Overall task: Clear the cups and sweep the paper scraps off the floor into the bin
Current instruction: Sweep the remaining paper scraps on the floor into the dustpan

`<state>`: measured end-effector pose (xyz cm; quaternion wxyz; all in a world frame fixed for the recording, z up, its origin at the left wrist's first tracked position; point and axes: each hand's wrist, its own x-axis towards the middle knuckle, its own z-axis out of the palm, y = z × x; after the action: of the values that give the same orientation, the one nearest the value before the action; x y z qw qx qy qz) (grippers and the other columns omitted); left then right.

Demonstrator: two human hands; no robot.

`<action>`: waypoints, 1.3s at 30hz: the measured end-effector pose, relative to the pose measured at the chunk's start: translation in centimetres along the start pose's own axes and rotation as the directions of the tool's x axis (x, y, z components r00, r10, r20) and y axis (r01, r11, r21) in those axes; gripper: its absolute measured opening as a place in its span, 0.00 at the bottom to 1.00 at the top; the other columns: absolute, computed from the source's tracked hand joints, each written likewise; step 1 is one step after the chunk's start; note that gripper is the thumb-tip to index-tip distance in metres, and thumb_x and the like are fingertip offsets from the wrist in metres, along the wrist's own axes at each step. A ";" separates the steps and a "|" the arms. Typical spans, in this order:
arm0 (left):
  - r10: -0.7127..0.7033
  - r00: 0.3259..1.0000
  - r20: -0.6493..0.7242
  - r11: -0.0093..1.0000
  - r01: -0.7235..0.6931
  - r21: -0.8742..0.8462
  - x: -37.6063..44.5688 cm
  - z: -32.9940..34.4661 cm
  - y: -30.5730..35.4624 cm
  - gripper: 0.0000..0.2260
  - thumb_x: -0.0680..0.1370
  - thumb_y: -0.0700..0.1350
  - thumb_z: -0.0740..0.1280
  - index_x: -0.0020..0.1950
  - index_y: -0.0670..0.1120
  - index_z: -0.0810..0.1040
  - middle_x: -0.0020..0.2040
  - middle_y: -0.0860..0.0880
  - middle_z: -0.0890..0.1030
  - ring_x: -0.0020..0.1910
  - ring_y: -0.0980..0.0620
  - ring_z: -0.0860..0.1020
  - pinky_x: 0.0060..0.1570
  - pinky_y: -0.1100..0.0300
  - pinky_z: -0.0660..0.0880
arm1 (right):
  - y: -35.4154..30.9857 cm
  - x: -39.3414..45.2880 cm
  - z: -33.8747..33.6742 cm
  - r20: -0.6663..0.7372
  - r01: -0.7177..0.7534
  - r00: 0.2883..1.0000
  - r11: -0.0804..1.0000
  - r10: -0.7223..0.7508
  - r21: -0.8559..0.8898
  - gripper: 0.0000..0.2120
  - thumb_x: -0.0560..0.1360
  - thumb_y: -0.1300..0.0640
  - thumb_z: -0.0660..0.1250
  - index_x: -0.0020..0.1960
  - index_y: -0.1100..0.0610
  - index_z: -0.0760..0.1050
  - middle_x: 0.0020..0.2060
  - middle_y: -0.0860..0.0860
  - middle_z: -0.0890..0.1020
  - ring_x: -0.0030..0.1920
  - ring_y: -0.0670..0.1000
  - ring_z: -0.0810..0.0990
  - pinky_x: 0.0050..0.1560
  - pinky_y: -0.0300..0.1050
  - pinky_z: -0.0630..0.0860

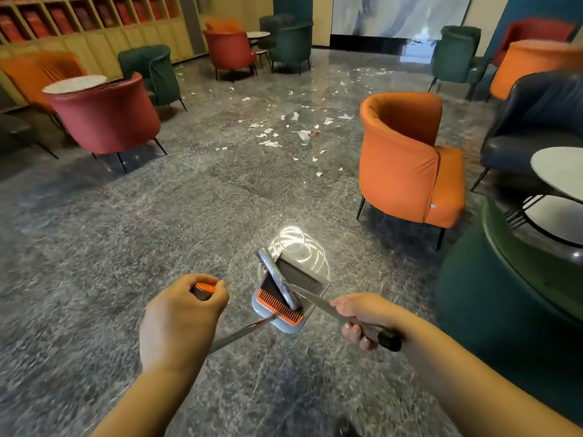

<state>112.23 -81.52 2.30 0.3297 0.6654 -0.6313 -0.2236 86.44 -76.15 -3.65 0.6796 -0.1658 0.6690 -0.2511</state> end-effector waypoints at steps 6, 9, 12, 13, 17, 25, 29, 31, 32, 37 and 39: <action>-0.054 0.999 -0.001 0.998 0.054 0.011 10.0 4.5 0.7 0.06 0.72 0.53 0.72 0.37 0.55 0.78 0.35 0.58 0.80 0.39 0.50 0.78 0.41 0.54 0.75 | -9.3 6.9 -1.9 0.019 -0.040 0.999 0.998 0.041 -0.040 0.21 0.82 0.56 0.51 0.74 0.55 0.60 0.29 0.49 0.67 0.19 0.42 0.65 0.22 0.31 0.59; -0.065 0.998 -0.004 0.998 0.065 0.022 16.2 7.7 2.0 0.06 0.73 0.52 0.72 0.37 0.55 0.78 0.34 0.59 0.79 0.38 0.50 0.77 0.39 0.56 0.72 | -15.0 11.6 -3.8 0.021 -0.040 0.999 0.998 0.041 -0.054 0.21 0.81 0.57 0.52 0.74 0.56 0.61 0.27 0.49 0.68 0.20 0.43 0.65 0.23 0.32 0.59; -0.079 0.997 -0.010 0.996 0.079 0.041 22.2 10.5 3.6 0.07 0.73 0.52 0.71 0.35 0.56 0.77 0.34 0.59 0.79 0.39 0.49 0.77 0.40 0.57 0.71 | -20.8 15.6 -5.4 0.035 -0.057 0.998 0.998 0.058 -0.038 0.21 0.81 0.57 0.53 0.73 0.56 0.62 0.27 0.49 0.68 0.20 0.43 0.66 0.22 0.32 0.60; -0.088 0.996 -0.015 0.995 0.089 0.044 23.9 11.2 4.1 0.07 0.73 0.52 0.71 0.36 0.56 0.77 0.35 0.59 0.79 0.39 0.49 0.78 0.40 0.57 0.71 | -22.4 16.8 -5.8 0.049 -0.053 0.997 0.998 0.054 -0.018 0.20 0.81 0.57 0.54 0.72 0.55 0.64 0.27 0.49 0.68 0.20 0.43 0.67 0.22 0.32 0.61; -0.094 0.993 -0.073 0.995 0.096 0.026 30.9 13.4 5.4 0.04 0.72 0.52 0.72 0.39 0.55 0.79 0.37 0.54 0.82 0.42 0.48 0.79 0.43 0.54 0.76 | -29.7 21.4 -6.8 0.040 -0.044 0.998 0.999 0.045 -0.025 0.19 0.80 0.58 0.55 0.71 0.56 0.64 0.27 0.49 0.69 0.20 0.43 0.67 0.22 0.31 0.61; -0.096 0.988 -0.124 0.994 0.101 0.042 45.3 16.0 5.2 0.05 0.72 0.52 0.71 0.42 0.52 0.81 0.38 0.54 0.82 0.43 0.48 0.80 0.46 0.54 0.77 | -41.3 29.3 -4.7 0.035 -0.005 0.999 0.999 0.007 -0.052 0.17 0.82 0.57 0.53 0.70 0.55 0.65 0.30 0.50 0.67 0.20 0.43 0.65 0.20 0.32 0.59; -0.099 0.992 -0.077 0.993 0.103 0.055 53.7 17.2 4.1 0.04 0.73 0.52 0.71 0.40 0.53 0.80 0.34 0.58 0.79 0.41 0.50 0.78 0.42 0.57 0.73 | -47.2 34.5 -2.9 0.037 -0.007 0.999 0.999 0.009 -0.042 0.11 0.82 0.56 0.53 0.62 0.53 0.68 0.30 0.50 0.68 0.20 0.42 0.65 0.19 0.32 0.60; -0.099 0.993 -0.057 0.994 0.101 0.048 57.7 17.6 3.6 0.03 0.73 0.51 0.71 0.41 0.53 0.80 0.34 0.58 0.79 0.41 0.50 0.78 0.42 0.57 0.73 | -50.1 36.8 -2.1 0.038 -0.009 0.999 1.000 0.010 -0.020 0.11 0.82 0.56 0.54 0.62 0.53 0.68 0.30 0.50 0.68 0.20 0.42 0.66 0.19 0.32 0.61; -0.090 0.995 -0.045 0.994 0.092 0.056 60.2 17.9 3.4 0.03 0.73 0.51 0.71 0.41 0.53 0.80 0.34 0.59 0.78 0.41 0.50 0.78 0.42 0.58 0.72 | -51.9 38.2 -1.7 0.034 -0.021 0.999 1.000 0.021 0.006 0.11 0.82 0.56 0.54 0.63 0.53 0.68 0.29 0.50 0.68 0.20 0.42 0.66 0.19 0.32 0.61; -0.047 0.999 -0.007 0.996 0.047 0.079 70.0 19.5 3.6 0.03 0.72 0.52 0.71 0.41 0.54 0.80 0.38 0.54 0.82 0.42 0.48 0.80 0.44 0.55 0.76 | -59.2 43.3 -0.1 0.012 -0.067 0.998 0.997 0.067 0.038 0.08 0.82 0.55 0.53 0.58 0.52 0.69 0.22 0.48 0.69 0.18 0.42 0.66 0.19 0.30 0.60; -0.038 0.999 0.007 0.996 0.037 0.076 73.7 20.4 3.8 0.04 0.72 0.52 0.71 0.40 0.54 0.80 0.38 0.55 0.82 0.42 0.48 0.80 0.44 0.54 0.77 | -61.7 45.2 0.0 0.004 -0.077 0.997 0.996 0.077 0.042 0.09 0.82 0.55 0.53 0.59 0.52 0.69 0.23 0.48 0.68 0.18 0.42 0.65 0.20 0.30 0.60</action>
<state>102.65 -157.40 -0.19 0.2972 0.6883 -0.6281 -0.2082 78.08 -152.15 -6.30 0.6929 -0.1257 0.6687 -0.2385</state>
